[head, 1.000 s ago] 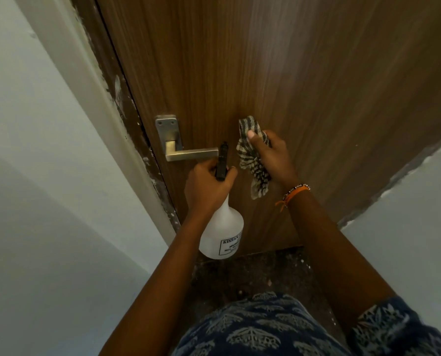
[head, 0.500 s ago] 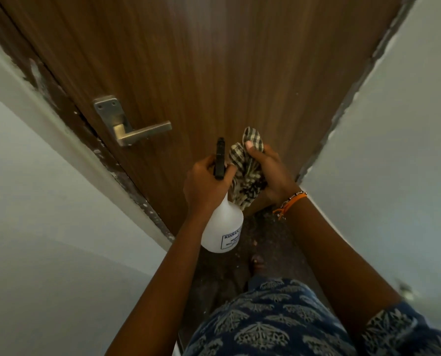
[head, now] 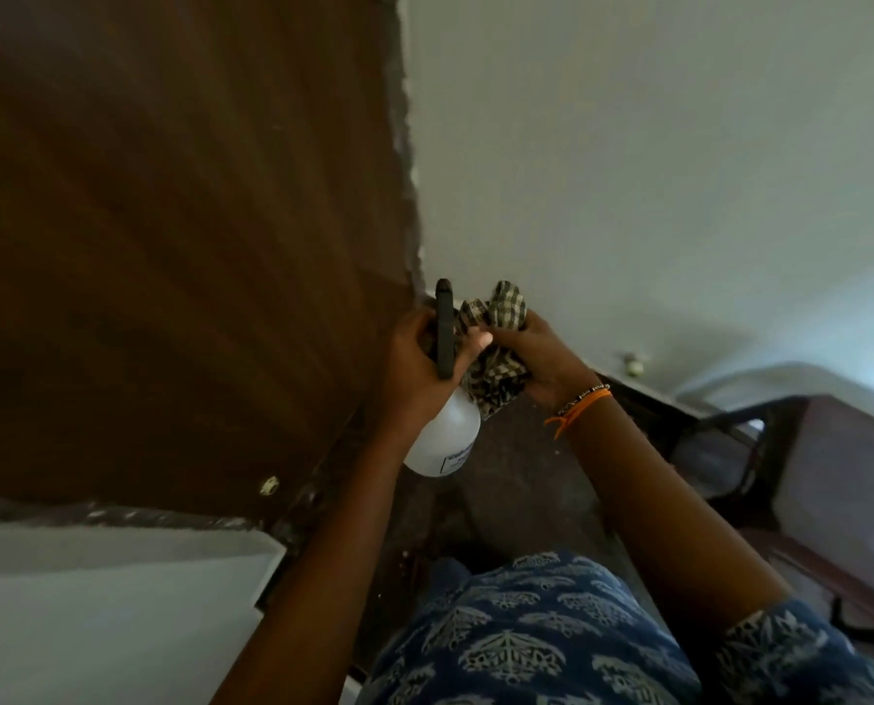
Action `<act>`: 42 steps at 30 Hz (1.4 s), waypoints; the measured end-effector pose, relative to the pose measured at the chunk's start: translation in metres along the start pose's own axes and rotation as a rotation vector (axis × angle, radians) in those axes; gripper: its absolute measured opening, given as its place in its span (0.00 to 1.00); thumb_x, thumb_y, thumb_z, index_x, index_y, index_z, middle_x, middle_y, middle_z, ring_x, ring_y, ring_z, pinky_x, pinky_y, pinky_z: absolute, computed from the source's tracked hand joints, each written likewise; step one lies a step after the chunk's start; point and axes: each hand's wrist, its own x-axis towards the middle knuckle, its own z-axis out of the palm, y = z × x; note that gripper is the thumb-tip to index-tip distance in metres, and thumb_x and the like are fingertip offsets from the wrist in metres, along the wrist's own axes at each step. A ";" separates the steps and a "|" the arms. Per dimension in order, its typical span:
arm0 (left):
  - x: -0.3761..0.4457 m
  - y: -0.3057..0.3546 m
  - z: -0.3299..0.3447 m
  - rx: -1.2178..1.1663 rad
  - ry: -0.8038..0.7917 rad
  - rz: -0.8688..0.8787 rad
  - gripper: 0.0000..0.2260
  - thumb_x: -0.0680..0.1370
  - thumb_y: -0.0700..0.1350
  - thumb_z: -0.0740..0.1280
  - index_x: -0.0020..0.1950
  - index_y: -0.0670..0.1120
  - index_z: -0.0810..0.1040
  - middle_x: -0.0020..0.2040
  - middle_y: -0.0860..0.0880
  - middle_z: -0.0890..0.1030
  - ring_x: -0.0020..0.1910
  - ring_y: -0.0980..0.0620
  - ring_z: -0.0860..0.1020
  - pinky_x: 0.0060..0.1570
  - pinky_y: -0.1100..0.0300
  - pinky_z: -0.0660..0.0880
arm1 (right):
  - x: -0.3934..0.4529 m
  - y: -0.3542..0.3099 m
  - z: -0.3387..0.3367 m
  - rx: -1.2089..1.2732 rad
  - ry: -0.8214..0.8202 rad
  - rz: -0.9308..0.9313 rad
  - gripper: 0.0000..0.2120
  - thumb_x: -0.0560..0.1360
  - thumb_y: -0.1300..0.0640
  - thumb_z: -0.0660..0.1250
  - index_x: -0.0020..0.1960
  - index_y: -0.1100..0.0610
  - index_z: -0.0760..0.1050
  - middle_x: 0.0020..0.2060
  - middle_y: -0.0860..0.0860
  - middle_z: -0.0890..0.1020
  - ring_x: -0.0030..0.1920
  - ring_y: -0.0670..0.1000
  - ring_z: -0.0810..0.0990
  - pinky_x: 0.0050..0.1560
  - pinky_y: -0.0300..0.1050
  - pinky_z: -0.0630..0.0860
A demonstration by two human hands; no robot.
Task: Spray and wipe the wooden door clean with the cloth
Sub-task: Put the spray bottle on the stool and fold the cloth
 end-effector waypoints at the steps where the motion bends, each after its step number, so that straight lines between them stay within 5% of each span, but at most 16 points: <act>1: -0.002 0.002 0.016 0.027 -0.043 0.016 0.18 0.64 0.62 0.75 0.40 0.53 0.72 0.36 0.56 0.76 0.38 0.61 0.78 0.42 0.65 0.75 | -0.007 0.002 -0.020 0.009 0.053 0.015 0.09 0.74 0.67 0.68 0.53 0.63 0.75 0.48 0.59 0.82 0.51 0.58 0.82 0.54 0.54 0.79; 4: -0.012 0.010 0.068 0.083 -0.165 0.064 0.26 0.57 0.70 0.73 0.42 0.55 0.71 0.39 0.54 0.76 0.42 0.52 0.77 0.44 0.64 0.74 | -0.033 0.011 -0.083 0.099 0.196 0.086 0.09 0.75 0.68 0.66 0.55 0.65 0.74 0.52 0.63 0.80 0.53 0.60 0.81 0.56 0.56 0.78; 8: -0.037 0.032 0.141 0.093 -0.329 0.055 0.24 0.64 0.51 0.79 0.53 0.42 0.75 0.43 0.54 0.75 0.40 0.57 0.73 0.38 0.79 0.67 | -0.082 0.027 -0.163 0.280 0.344 0.159 0.10 0.79 0.64 0.59 0.59 0.64 0.72 0.56 0.64 0.78 0.53 0.58 0.80 0.52 0.53 0.79; 12: -0.073 0.054 0.219 0.101 -0.472 0.097 0.24 0.66 0.49 0.78 0.57 0.42 0.75 0.45 0.54 0.75 0.40 0.59 0.72 0.36 0.81 0.66 | -0.145 0.041 -0.242 0.457 0.472 0.170 0.14 0.79 0.60 0.56 0.61 0.65 0.70 0.57 0.63 0.77 0.55 0.59 0.77 0.56 0.56 0.75; 18: -0.122 0.079 0.334 0.156 -0.655 0.175 0.26 0.65 0.55 0.78 0.57 0.47 0.75 0.46 0.53 0.77 0.46 0.52 0.77 0.40 0.66 0.69 | -0.229 0.054 -0.344 0.625 0.600 0.132 0.12 0.75 0.64 0.53 0.53 0.65 0.72 0.43 0.59 0.80 0.41 0.55 0.81 0.38 0.47 0.79; 22: -0.140 0.089 0.405 0.208 -0.764 0.175 0.29 0.63 0.53 0.80 0.60 0.48 0.74 0.51 0.51 0.79 0.51 0.50 0.77 0.46 0.60 0.70 | -0.259 0.069 -0.398 0.680 0.715 0.122 0.15 0.73 0.67 0.53 0.57 0.66 0.71 0.47 0.61 0.80 0.44 0.58 0.81 0.41 0.49 0.80; 26: -0.141 0.088 0.470 0.263 -0.904 0.205 0.31 0.62 0.50 0.81 0.62 0.48 0.74 0.57 0.53 0.78 0.57 0.50 0.76 0.52 0.59 0.72 | -0.271 0.085 -0.436 0.655 0.852 0.117 0.10 0.78 0.65 0.59 0.59 0.64 0.71 0.52 0.64 0.79 0.47 0.59 0.80 0.47 0.52 0.80; 30: -0.131 0.079 0.529 0.300 -1.010 0.241 0.34 0.65 0.48 0.80 0.68 0.45 0.72 0.67 0.47 0.75 0.66 0.47 0.72 0.61 0.57 0.69 | -0.271 0.105 -0.462 0.581 0.947 0.122 0.09 0.78 0.71 0.56 0.47 0.61 0.73 0.41 0.58 0.79 0.40 0.53 0.79 0.41 0.46 0.79; 35: -0.107 0.070 0.592 0.290 -1.086 0.220 0.31 0.67 0.44 0.79 0.67 0.44 0.71 0.67 0.46 0.74 0.66 0.48 0.71 0.57 0.60 0.67 | -0.255 0.124 -0.480 0.558 1.069 0.191 0.11 0.77 0.72 0.55 0.56 0.66 0.72 0.41 0.57 0.78 0.40 0.52 0.78 0.39 0.44 0.78; 42: -0.075 0.051 0.653 0.274 -1.131 0.206 0.33 0.67 0.41 0.79 0.69 0.42 0.68 0.67 0.45 0.72 0.66 0.48 0.71 0.57 0.63 0.64 | -0.220 0.139 -0.494 0.559 1.169 0.232 0.13 0.79 0.71 0.56 0.57 0.61 0.75 0.51 0.60 0.80 0.51 0.57 0.80 0.52 0.54 0.77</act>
